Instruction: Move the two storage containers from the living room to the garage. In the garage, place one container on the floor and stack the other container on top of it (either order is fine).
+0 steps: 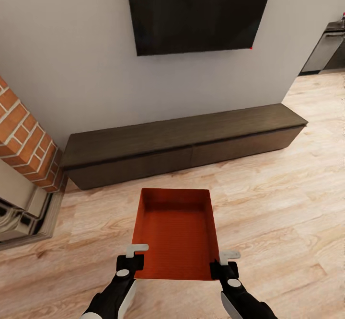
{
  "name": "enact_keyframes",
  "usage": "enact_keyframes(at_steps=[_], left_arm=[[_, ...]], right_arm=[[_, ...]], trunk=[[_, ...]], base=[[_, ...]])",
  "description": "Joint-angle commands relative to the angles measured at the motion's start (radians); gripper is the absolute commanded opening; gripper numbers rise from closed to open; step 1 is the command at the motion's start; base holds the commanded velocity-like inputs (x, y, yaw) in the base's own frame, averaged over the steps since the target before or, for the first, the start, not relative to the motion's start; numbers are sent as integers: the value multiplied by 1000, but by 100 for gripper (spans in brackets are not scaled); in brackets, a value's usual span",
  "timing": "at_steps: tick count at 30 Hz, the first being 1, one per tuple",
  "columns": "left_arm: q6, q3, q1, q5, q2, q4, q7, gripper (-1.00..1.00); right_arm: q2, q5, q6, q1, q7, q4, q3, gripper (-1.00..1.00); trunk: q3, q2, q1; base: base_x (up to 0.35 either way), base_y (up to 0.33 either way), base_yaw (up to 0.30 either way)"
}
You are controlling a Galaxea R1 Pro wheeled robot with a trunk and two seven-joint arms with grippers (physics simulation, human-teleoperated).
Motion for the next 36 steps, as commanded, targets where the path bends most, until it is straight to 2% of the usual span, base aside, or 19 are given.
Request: enact_keyframes(at_steps=[1,19,36], left_arm=[[6,25,1,-11,1,-1,13,-100],[6,23,1,-11,1,-1,12,-100],[6,24,1,-11,1,-1,13,-100]], right_arm=[[-22,6,-35,-2,24,-5,-20,-100],[-22,6,-35,-2,24,-5,-20,-100],[-22,6,-34,-2,24,-5,-19,-100]], trunk=[[-1,0,0],[-13,0,0],[-16,0,0]], base=[[0,0,-181],[0,0,-171],[0,0,-15]])
